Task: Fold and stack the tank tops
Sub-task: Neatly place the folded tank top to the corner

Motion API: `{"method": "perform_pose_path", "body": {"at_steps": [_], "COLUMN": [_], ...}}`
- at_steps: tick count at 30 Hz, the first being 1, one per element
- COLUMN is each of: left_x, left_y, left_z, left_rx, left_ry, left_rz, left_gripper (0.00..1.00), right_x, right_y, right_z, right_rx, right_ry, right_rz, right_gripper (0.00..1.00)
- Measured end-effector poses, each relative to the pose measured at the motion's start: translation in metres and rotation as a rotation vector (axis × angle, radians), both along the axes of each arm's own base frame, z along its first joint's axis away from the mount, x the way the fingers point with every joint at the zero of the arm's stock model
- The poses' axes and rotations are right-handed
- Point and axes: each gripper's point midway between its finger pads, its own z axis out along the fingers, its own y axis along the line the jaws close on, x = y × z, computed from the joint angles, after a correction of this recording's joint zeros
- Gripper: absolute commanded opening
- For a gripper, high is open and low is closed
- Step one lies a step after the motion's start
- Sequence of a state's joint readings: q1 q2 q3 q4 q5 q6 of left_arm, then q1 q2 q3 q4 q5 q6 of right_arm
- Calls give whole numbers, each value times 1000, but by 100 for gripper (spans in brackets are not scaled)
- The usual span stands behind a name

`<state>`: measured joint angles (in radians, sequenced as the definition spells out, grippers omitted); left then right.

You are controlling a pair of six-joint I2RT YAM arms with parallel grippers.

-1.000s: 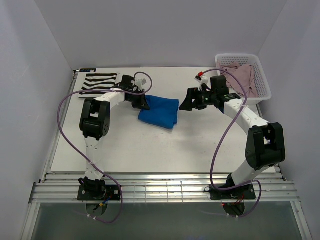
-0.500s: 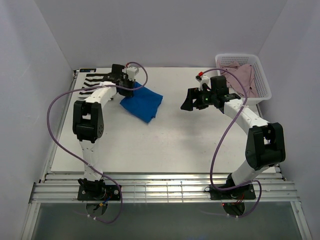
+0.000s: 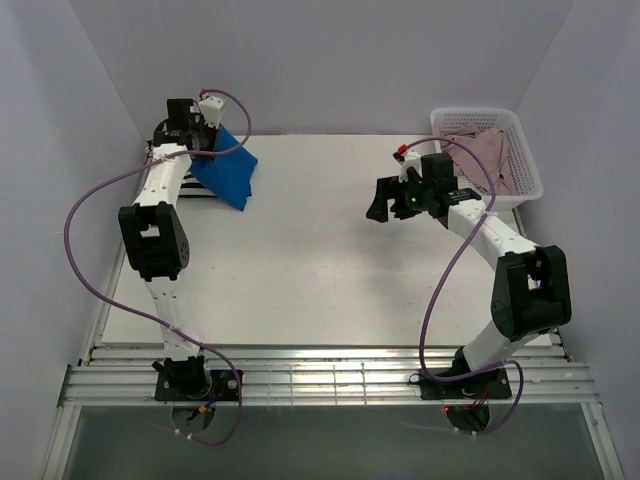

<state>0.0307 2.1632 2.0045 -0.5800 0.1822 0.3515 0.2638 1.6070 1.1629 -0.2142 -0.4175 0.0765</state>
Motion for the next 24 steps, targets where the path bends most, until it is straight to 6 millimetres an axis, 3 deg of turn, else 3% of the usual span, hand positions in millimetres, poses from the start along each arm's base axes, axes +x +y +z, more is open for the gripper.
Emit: {"method": "perform_pose_path", "body": {"at_steps": [9, 17, 24], "left_x": [8, 16, 15], "left_y": [23, 25, 20], "left_z": [29, 65, 68], "left_rx": [21, -5, -46], "left_ry": [-53, -126, -122], "left_rz": [31, 48, 39], "left_gripper": [0, 0, 0], "right_x": [0, 0, 0], "right_y": [0, 0, 1], "right_z": [0, 0, 1], "right_rx": [-1, 1, 3], "right_ry": [-1, -1, -5], "right_rz": [1, 3, 4], "right_gripper": [90, 90, 90]}}
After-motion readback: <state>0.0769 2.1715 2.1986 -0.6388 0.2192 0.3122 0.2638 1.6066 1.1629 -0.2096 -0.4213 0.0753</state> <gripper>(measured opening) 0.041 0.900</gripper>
